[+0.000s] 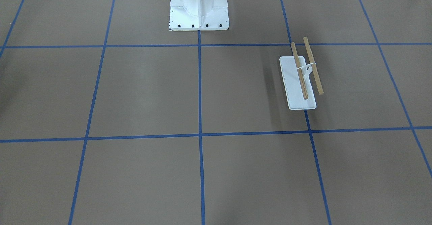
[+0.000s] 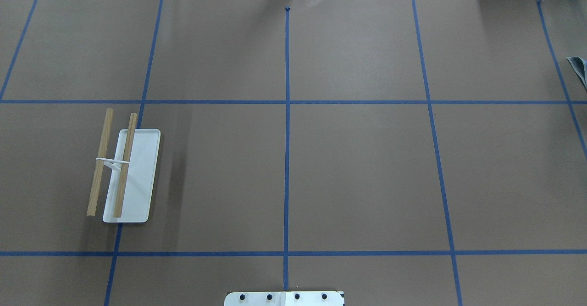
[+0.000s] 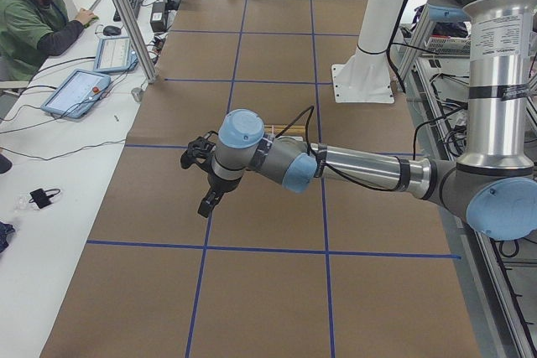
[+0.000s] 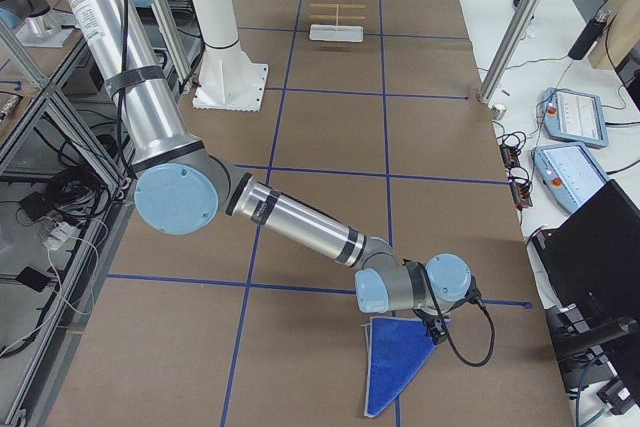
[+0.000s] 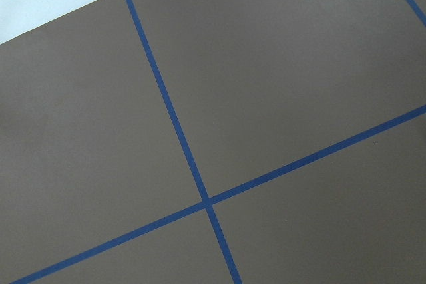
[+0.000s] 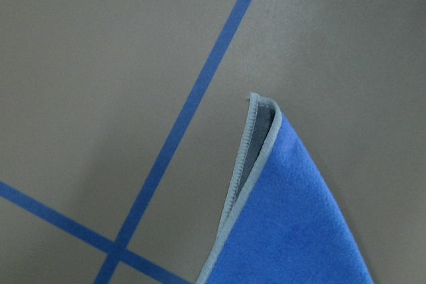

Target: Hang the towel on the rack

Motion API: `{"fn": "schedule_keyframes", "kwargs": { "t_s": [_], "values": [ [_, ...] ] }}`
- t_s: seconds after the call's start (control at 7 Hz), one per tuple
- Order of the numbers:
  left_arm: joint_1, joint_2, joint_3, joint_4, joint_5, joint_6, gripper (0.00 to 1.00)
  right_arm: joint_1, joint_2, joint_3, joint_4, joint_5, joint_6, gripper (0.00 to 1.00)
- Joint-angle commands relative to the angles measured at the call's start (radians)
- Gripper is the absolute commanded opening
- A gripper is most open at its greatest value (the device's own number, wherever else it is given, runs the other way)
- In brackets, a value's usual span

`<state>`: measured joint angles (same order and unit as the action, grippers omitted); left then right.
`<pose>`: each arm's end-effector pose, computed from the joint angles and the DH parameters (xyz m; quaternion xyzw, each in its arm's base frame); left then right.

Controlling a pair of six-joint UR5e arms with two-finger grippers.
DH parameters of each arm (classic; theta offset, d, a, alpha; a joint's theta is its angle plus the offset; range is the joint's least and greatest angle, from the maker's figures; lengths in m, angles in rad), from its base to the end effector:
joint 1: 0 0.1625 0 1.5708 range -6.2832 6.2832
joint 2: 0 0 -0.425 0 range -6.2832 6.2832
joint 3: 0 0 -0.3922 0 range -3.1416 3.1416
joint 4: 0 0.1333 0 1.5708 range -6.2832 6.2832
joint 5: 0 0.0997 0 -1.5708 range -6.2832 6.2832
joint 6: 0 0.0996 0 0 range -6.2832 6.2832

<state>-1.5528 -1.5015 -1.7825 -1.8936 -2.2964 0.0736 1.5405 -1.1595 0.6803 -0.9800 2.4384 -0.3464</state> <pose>-0.0585 -0.4825 0.5527 0.2250 0.3392 0.1234 0.9050 0.0384 -0.6256 0.7858 0.1160 -0.4065 -0.1927 0.8856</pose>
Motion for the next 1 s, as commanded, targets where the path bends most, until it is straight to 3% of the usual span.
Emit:
{"fn": "schedule_keyframes", "kwargs": {
  "t_s": [0.0, 0.14, 0.29, 0.86],
  "values": [
    [0.0, 0.009, 0.0, -0.001, 0.0, 0.0, 0.99, 0.026, 0.067, -0.166, 0.011, 0.068, -0.095, 1.0],
    [0.0, 0.015, -0.006, -0.001, 0.0, 0.0, 0.99, 0.026, 0.099, -0.166, 0.012, -0.064, -0.082, 1.0],
    [0.0, 0.018, -0.006, -0.001, 0.0, 0.0, 0.99, 0.023, 0.113, -0.166, 0.017, -0.128, -0.054, 1.0],
    [0.0, 0.018, -0.009, -0.001, 0.0, 0.0, 0.99, -0.083, 0.112, -0.17, 0.142, -0.24, 0.11, 1.0]
  ]
}}
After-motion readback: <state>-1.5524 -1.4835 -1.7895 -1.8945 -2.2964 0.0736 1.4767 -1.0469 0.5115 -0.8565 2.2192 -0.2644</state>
